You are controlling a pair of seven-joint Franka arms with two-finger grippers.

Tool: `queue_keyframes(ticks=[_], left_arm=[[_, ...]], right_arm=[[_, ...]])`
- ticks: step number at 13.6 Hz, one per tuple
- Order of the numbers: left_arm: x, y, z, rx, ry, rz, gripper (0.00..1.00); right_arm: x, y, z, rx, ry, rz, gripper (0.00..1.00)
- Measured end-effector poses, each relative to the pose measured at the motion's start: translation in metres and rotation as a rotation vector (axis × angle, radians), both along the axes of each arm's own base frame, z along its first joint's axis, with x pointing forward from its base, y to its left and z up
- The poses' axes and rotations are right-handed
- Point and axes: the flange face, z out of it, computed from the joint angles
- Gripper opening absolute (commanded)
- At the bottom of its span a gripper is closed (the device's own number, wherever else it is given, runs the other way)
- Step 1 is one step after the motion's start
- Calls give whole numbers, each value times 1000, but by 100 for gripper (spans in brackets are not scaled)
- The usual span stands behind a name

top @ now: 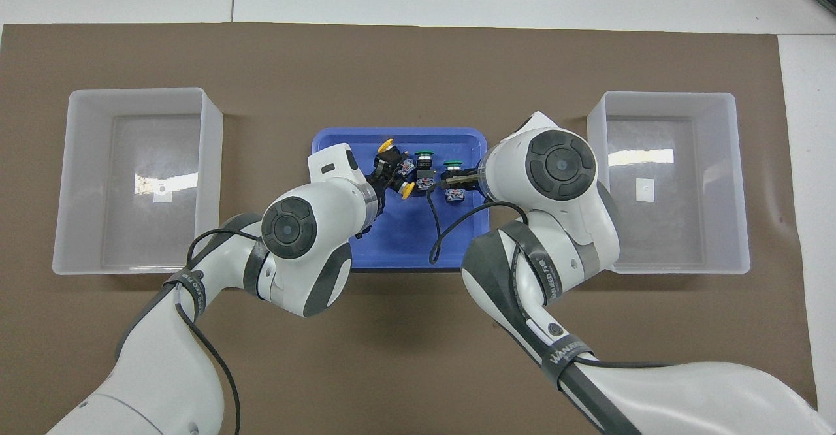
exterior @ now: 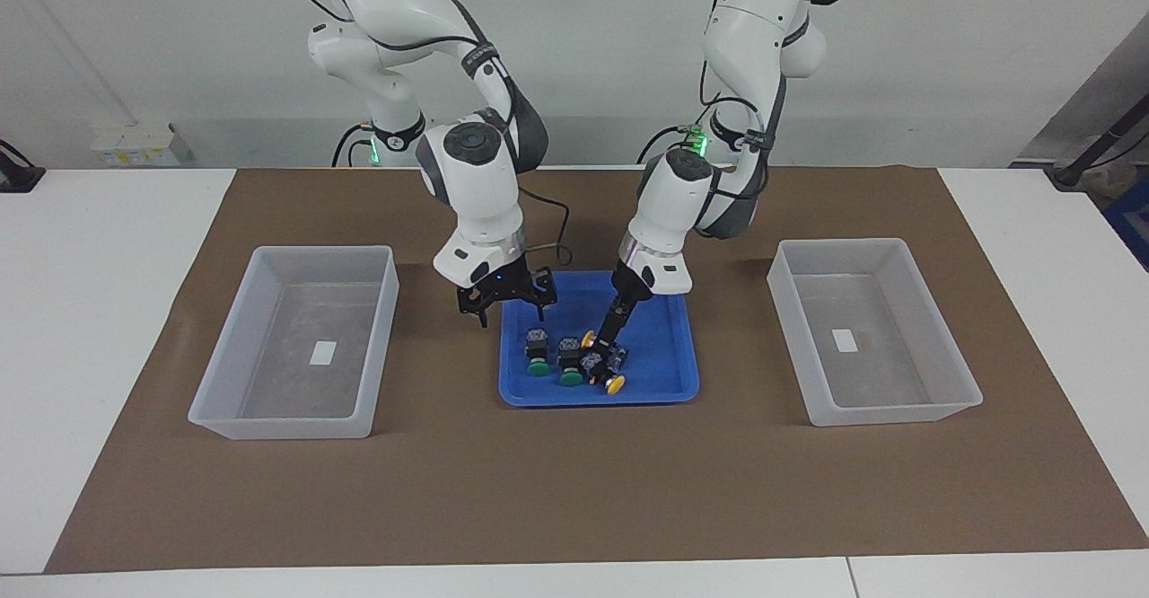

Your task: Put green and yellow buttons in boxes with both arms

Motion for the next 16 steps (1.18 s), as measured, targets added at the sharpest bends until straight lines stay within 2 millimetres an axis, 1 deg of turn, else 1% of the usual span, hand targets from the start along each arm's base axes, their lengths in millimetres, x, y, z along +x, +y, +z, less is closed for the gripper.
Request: queue_keyframes(ticks=[2, 3, 4, 6, 7, 8, 9, 10, 13, 16], left_arm=[[0, -3, -6, -11, -15, 3, 91], [-1, -5, -10, -13, -19, 1, 85], [-2, -7, -13, -14, -20, 0, 73], [-1, -9, -11, -22, -33, 0, 44], [-2, -9, -11, -22, -33, 0, 32], [0, -9, -9, -25, -42, -3, 18], [0, -9, -8, -20, -49, -18, 7], [0, -8, -9, -10, -54, -39, 0], [4, -6, -8, 18, -63, -95, 0], [20, 6, -2, 71, -30, -138, 0]], right_arm=[[-5, 6, -13, 5, -8, 14, 85], [-5, 8, -17, 4, -12, 20, 83], [-5, 10, -22, 0, -26, 32, 76], [-6, 19, -35, -17, -42, 68, 70], [-7, 23, -40, -17, -44, 77, 69], [-8, 26, -42, -14, -50, 82, 67], [-7, 27, -42, -8, -60, 83, 60], [-6, 27, -43, -4, -67, 84, 60], [-5, 28, -49, -15, -81, 102, 60], [-7, 27, -53, -19, -77, 104, 60]])
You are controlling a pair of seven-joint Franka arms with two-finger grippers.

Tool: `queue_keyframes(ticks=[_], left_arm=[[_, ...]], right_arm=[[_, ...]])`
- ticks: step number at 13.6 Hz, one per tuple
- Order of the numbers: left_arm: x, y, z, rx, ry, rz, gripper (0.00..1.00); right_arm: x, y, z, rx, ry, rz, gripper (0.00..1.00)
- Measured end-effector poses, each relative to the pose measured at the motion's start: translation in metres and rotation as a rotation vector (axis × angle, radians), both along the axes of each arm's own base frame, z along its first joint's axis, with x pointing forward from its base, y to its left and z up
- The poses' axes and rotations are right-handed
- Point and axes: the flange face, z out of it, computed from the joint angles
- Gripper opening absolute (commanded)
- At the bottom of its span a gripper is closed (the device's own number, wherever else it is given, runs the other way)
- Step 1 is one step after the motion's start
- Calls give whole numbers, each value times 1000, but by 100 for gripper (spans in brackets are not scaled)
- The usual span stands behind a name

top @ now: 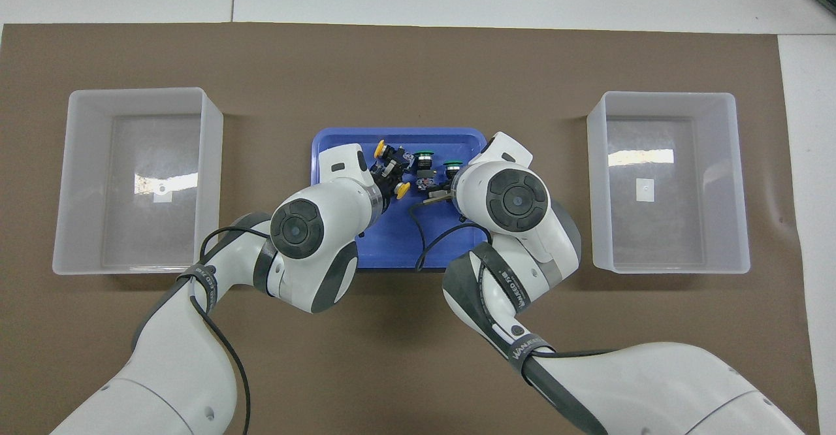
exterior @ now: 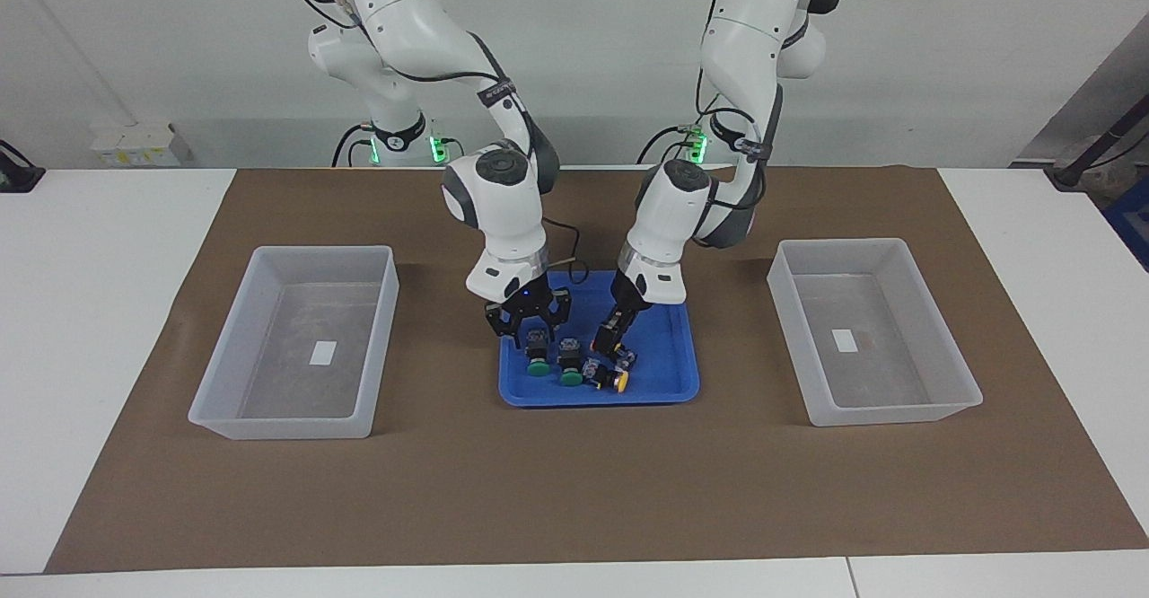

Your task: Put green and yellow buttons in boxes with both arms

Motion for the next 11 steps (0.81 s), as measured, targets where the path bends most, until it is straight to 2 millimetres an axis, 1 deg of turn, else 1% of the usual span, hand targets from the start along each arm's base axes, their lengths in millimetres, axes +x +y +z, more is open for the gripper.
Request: queue_keyframes(ticks=[2, 3, 4, 5, 6, 8, 9, 11], left_arm=[[16, 10, 10, 45, 46, -16, 0], [24, 13, 20, 61, 64, -23, 0], [33, 18, 31, 74, 77, -26, 0], [43, 27, 43, 88, 87, -31, 0], [52, 38, 58, 103, 96, -41, 0], [68, 70, 95, 131, 111, -72, 0], [73, 88, 113, 144, 118, -92, 0], [81, 126, 139, 177, 132, -162, 0]], right_arm=[[-3, -1, -7, 5, -5, 3, 60], [-5, -1, -11, 8, -8, 5, 60], [-7, -2, -14, 9, -7, 6, 53], [-7, -2, -15, 7, -5, 7, 12], [-8, -2, -17, 6, -3, 8, 0], [-8, -1, -15, -2, -15, 3, 0], [-7, -1, -8, 2, -27, -21, 0], [-5, -5, 18, 10, -45, -68, 0]])
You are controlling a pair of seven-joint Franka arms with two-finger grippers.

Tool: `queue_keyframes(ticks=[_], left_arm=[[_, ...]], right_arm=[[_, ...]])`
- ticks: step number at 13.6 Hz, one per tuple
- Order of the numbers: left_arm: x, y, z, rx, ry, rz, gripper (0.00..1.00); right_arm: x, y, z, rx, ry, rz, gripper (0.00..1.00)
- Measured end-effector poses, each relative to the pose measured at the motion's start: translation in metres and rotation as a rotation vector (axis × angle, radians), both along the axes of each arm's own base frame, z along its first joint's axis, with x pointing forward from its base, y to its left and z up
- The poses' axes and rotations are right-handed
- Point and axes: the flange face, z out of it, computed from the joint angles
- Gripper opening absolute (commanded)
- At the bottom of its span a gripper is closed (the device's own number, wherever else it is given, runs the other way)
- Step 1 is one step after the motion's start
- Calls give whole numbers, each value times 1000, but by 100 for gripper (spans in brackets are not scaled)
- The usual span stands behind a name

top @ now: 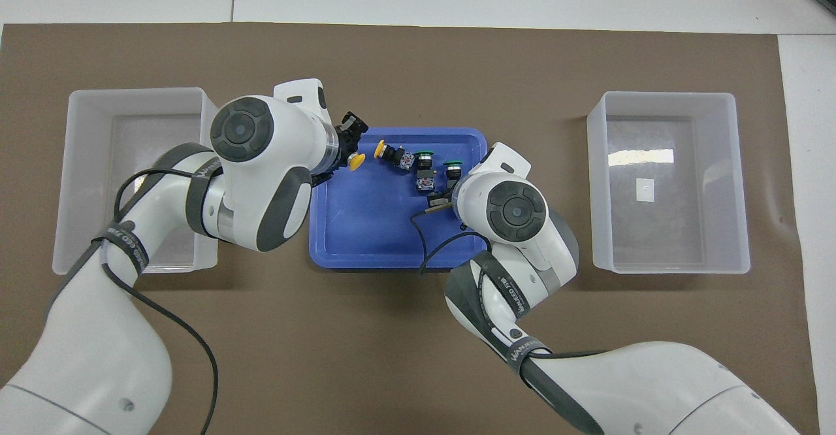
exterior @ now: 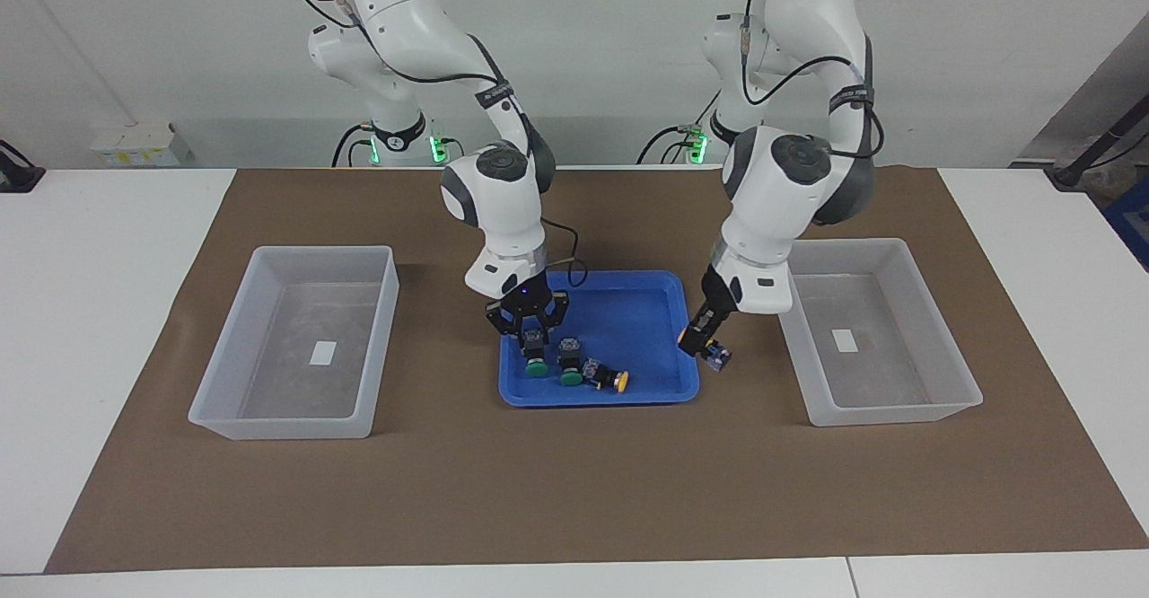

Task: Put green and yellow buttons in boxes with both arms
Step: 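Carry the yellow button with the left gripper while the right gripper carries green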

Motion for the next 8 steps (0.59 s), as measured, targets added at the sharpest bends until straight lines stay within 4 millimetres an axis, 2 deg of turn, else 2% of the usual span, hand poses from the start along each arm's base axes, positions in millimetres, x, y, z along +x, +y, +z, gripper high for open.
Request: queue_keyframes(ticks=[2, 4, 6, 8], left_arm=[[9, 45, 15, 32, 19, -120, 0], [16, 92, 20, 52, 22, -248, 0], [21, 132, 19, 65, 16, -351, 0], [23, 161, 18, 77, 1, -456, 0]], right_arm=[[3, -20, 40, -15, -5, -50, 0], [5, -56, 79, -40, 4, -113, 0], [6, -97, 104, -62, 14, -179, 0], [5, -140, 114, -87, 14, -193, 0]])
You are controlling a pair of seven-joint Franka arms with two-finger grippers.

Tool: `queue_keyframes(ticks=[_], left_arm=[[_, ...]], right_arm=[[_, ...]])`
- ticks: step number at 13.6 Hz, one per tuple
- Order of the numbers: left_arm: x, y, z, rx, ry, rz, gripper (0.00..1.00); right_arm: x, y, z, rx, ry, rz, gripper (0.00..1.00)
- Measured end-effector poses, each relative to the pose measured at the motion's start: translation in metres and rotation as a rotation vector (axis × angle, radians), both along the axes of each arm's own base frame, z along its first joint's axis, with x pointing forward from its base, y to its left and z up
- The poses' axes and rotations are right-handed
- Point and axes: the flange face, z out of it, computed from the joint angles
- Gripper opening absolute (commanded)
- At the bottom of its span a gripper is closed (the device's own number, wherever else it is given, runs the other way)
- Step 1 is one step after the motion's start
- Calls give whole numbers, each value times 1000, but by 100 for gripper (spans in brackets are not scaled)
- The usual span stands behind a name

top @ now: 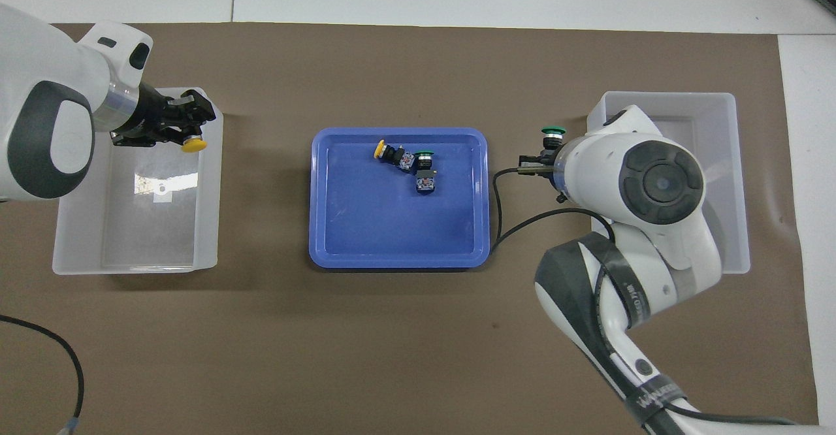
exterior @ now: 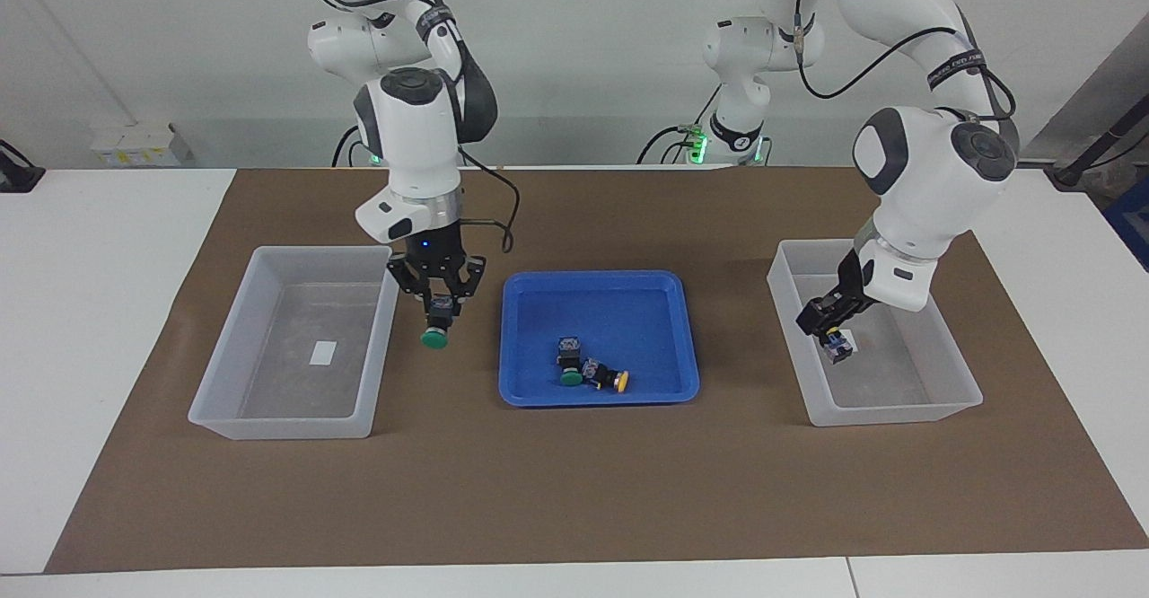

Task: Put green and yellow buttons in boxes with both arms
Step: 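Carry the yellow button with the left gripper while the right gripper carries green, then release the yellow button with the left gripper while the right gripper releases green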

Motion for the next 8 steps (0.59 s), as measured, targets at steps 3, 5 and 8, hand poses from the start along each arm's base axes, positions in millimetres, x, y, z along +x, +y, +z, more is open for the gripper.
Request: queue_keyframes(ticks=[3, 5, 8], left_arm=[[-2, 45, -11, 13, -17, -162, 0], [-9, 67, -30, 26, -47, -220, 0], [-30, 81, -59, 38, -54, -249, 62]], right_arm=[[-7, -64, -7, -40, 32, 7, 0], [-6, -96, -10, -56, 44, 12, 0], [-3, -137, -19, -57, 58, 31, 0]])
